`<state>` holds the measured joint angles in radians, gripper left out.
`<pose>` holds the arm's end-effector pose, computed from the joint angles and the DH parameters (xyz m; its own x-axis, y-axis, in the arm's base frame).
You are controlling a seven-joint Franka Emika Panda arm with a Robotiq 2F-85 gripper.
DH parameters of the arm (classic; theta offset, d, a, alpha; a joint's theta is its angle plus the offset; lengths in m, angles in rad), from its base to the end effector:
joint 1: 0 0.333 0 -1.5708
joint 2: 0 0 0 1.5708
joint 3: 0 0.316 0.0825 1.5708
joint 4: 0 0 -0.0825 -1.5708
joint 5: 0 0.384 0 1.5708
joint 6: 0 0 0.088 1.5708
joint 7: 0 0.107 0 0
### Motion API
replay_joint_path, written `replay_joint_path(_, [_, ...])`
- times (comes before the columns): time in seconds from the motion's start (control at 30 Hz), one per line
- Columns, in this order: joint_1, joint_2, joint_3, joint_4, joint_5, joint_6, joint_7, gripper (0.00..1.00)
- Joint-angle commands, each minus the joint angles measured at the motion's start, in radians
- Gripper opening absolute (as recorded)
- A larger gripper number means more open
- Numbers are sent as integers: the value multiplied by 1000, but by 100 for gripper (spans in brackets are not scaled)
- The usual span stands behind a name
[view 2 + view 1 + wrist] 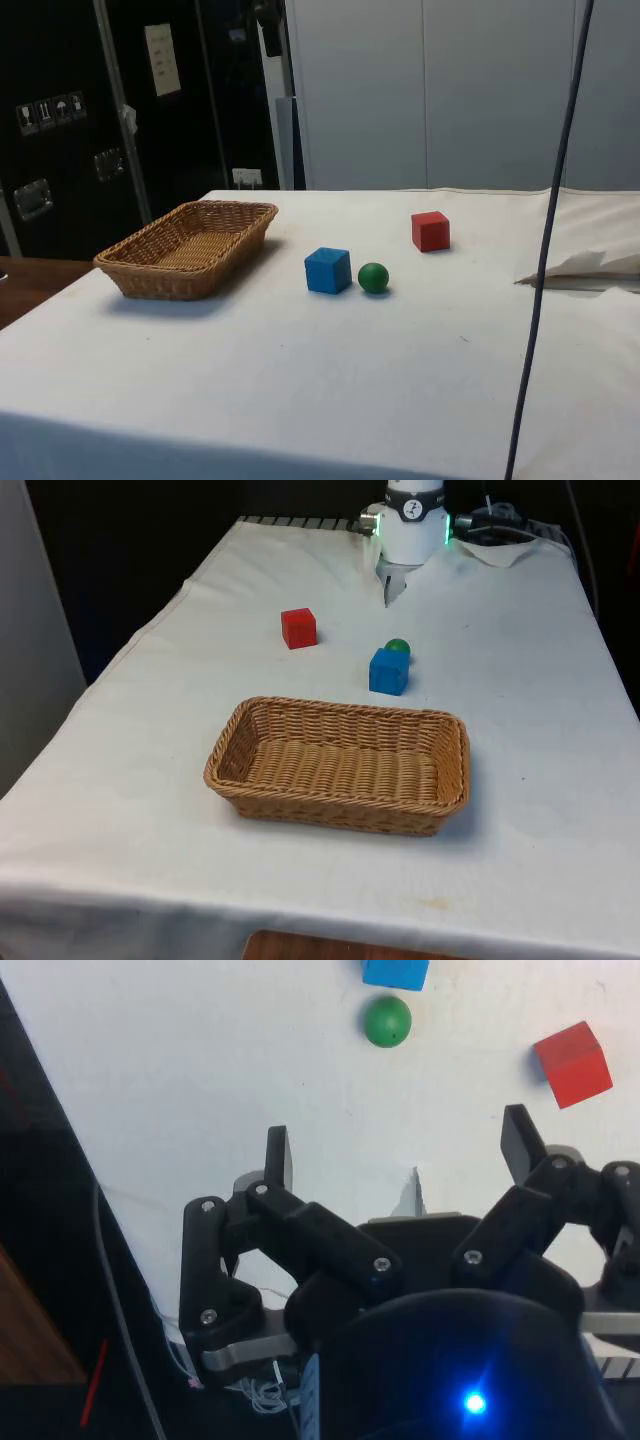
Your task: Place all non-red objects into the basket.
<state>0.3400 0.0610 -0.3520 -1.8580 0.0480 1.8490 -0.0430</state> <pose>0.5705 0.0003 0.4791 0.9977 0.0170 -0.0651 0.0153 -0.9995 -0.0270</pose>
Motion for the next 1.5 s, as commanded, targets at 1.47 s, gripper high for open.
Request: replay_joint_path(1.47, [0,-28,-10,-226,-71,262,191,100])
